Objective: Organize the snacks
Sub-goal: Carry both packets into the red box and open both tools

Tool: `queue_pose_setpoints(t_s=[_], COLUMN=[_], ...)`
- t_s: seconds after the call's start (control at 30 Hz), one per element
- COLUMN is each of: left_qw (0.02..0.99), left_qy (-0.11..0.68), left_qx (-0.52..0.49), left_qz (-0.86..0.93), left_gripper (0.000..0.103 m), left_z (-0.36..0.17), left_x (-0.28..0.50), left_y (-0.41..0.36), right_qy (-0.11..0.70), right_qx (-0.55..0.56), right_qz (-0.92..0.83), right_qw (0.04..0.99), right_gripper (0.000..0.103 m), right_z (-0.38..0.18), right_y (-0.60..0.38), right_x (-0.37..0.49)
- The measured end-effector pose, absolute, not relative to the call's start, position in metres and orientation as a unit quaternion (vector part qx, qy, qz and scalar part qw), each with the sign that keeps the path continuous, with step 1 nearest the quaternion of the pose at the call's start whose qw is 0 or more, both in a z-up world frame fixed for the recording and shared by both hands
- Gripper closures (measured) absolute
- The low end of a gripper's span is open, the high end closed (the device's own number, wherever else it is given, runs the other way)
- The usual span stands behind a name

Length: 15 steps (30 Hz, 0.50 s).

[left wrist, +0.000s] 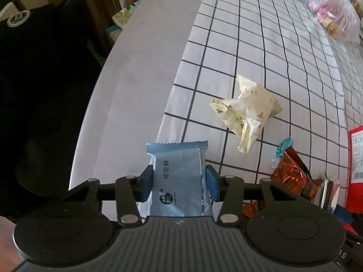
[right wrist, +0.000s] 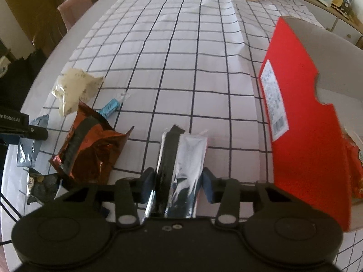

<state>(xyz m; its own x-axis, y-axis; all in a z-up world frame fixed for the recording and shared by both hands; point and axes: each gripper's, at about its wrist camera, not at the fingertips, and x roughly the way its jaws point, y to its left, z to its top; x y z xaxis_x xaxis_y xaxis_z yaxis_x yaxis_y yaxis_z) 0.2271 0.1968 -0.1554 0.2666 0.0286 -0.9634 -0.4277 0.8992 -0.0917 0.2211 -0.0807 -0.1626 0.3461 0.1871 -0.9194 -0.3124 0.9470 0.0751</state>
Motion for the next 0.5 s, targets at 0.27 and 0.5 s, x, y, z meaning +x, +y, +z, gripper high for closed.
queue_pose_setpoints(t_s=[0.27, 0.5], left_qw=[0.793, 0.808], left_qy=[0.565, 0.545], left_qx=[-0.183, -0.188], left_qz=[0.138, 0.117], left_gripper=[0.056, 0.056], left_z=[-0.137, -0.113], left_x=[0.207, 0.183], left_y=[0.201, 0.198], right_qy=[0.535, 0.510], right_qx=[-0.028, -0.012], right_qz=[0.169, 0.196], right_qw=[0.828, 0.837], right_gripper=[0.062, 0.062], right_z=[-0.144, -0.113], right_y=[-0.098, -0.114], right_x=[0.210, 0.192])
